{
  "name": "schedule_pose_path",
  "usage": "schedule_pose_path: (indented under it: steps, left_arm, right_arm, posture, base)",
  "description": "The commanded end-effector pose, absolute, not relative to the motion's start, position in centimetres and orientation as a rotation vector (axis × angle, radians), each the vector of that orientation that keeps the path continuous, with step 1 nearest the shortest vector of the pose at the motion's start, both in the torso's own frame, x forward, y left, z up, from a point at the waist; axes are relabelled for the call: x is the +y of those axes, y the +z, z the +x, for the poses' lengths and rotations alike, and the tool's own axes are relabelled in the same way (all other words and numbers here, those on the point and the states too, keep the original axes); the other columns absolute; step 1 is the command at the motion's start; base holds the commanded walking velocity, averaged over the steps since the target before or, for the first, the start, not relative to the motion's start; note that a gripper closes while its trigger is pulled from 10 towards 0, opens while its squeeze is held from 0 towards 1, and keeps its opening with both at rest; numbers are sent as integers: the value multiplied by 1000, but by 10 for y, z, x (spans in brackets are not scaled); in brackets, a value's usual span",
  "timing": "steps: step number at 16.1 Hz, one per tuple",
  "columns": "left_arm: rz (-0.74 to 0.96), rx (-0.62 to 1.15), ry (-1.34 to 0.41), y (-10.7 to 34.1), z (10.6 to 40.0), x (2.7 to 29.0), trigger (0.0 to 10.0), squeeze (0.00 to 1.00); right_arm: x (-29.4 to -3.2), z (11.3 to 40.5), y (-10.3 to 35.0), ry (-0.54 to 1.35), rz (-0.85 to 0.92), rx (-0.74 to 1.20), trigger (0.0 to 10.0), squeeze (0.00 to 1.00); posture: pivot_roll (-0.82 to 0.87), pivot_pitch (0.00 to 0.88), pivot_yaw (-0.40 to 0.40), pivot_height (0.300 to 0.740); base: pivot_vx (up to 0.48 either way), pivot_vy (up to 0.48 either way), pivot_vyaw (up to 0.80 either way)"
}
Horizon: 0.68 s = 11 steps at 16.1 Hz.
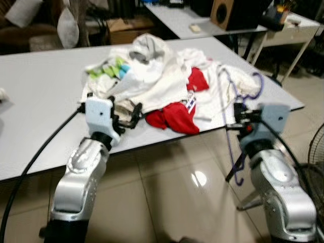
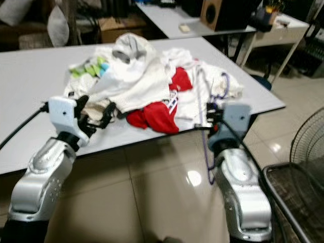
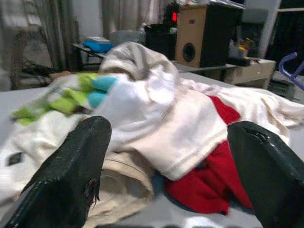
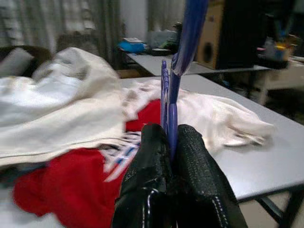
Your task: Hang hanger
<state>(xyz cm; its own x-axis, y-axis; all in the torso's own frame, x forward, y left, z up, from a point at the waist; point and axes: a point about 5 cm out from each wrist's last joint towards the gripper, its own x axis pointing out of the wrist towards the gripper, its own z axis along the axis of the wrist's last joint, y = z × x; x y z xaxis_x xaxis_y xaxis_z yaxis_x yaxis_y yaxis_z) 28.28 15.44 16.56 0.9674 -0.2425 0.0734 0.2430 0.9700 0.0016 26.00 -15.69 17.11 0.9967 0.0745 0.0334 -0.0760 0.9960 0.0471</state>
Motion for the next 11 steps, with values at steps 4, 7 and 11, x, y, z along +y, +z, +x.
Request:
schedule_pose_path:
  steps: [4,7,11]
  left_arm:
    - [-24,-72,-215,169,287,160,10000,318]
    - [-19,-75,-215,170,288,159,10000,310]
    - [-13,-76,-215,171,289,159,10000,310]
  right_arm:
    - [-160,260,173,74,42,-44,10000,0]
    - [-160,260,173,72,51,-43,10000,0]
    - [-161,261,171,72,52,-27,10000,0]
  posture:
    - [-73,0,-18,740]
    - [-73,0,-18,740]
    - [-74,0,-17,740]
  base:
    - [339,0,0]
    - [390,0,0]
    - [398,0,-400]
